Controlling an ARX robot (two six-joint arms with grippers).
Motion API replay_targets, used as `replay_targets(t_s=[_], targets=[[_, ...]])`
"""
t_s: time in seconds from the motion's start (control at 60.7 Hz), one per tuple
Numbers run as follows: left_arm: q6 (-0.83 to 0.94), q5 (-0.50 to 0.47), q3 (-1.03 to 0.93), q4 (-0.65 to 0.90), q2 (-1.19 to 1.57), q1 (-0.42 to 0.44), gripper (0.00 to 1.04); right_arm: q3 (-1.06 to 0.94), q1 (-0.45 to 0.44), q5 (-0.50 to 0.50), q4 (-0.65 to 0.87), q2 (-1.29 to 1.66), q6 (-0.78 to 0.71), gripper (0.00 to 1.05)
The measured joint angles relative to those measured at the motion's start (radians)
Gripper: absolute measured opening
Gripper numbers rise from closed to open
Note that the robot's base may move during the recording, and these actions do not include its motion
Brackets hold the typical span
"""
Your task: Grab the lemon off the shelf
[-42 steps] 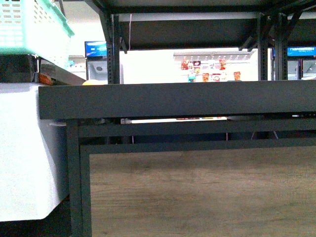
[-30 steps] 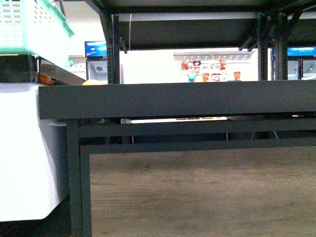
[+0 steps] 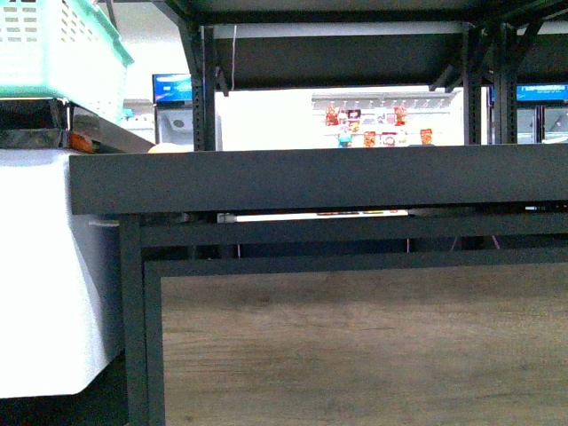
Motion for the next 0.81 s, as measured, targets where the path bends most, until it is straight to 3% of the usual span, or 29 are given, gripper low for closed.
replay_targets(t_s=[0.807], targets=[[0.000,0.000,0.000,0.000,0.000,0.000,0.97,0.000,0.000,0.000,0.000,0.000,0.000,0.97]])
